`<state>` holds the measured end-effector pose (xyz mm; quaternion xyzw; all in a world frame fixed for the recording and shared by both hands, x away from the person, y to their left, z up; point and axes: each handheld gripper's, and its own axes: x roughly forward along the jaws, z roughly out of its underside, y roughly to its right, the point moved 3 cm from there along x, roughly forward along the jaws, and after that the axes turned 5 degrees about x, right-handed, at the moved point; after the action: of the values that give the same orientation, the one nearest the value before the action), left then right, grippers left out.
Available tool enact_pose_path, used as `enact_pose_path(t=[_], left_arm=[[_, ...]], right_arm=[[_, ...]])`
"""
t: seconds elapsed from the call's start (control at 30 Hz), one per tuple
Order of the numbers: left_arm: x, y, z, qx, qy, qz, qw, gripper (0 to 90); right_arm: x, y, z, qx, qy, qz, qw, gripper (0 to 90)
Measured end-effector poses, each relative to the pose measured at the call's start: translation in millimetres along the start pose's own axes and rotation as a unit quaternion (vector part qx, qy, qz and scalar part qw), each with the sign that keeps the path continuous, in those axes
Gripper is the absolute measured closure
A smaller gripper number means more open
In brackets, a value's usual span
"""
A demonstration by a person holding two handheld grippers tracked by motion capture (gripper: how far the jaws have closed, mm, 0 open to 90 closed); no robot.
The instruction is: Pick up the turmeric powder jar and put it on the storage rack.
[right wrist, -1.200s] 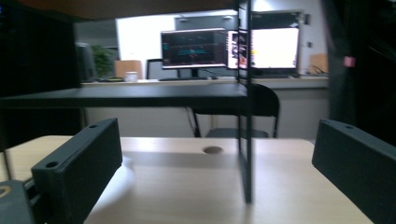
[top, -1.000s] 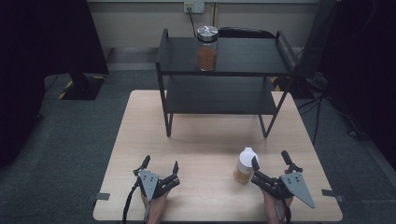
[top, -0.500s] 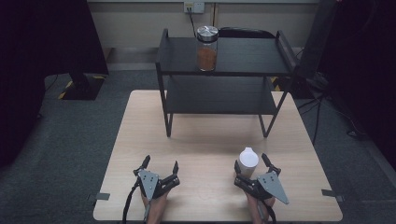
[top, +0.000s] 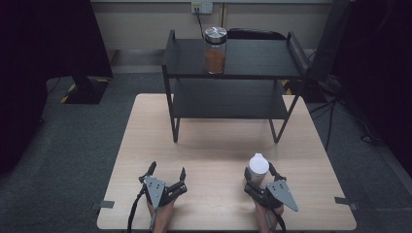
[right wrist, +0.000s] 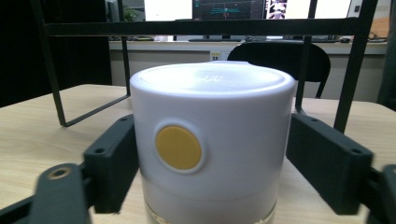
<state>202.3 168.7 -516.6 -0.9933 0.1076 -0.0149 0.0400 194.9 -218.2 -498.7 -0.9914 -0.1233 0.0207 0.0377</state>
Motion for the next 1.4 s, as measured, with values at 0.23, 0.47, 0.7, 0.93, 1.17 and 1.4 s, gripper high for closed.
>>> enact_pose_path(t=[0.23,0.47,0.7,0.93,1.17,1.4], left_arm=[[0.0,-0.1,0.0,0.000,0.000,0.000,1.0000,0.1],[0.0,-0.1,0.0,0.000,0.000,0.000,1.0000,0.1],[0.0,-0.1,0.0,0.000,0.000,0.000,1.0000,0.1],[0.0,-0.1,-0.1,0.000,0.000,0.000,1.0000,0.1],[0.0,-0.5,0.0,0.000,0.000,0.002,1.0000,0.1],[0.0,-0.6,0.0,0.000,0.000,0.002,1.0000,0.0]], right_arm=[[1.2,2.1,-2.6,0.005,-0.011,-0.012,0.9999,29.4],[1.3,1.2,-4.3,0.006,-0.014,-0.009,0.9998,29.7],[1.8,1.8,-7.3,0.001,-0.020,-0.012,0.9997,29.8],[2.2,2.3,-11.4,-0.002,-0.024,-0.017,0.9996,29.8],[1.2,5.4,-19.7,-0.010,-0.027,-0.027,0.9992,29.8],[-0.6,12.9,-29.7,-0.003,-0.024,-0.051,0.9984,29.9]])
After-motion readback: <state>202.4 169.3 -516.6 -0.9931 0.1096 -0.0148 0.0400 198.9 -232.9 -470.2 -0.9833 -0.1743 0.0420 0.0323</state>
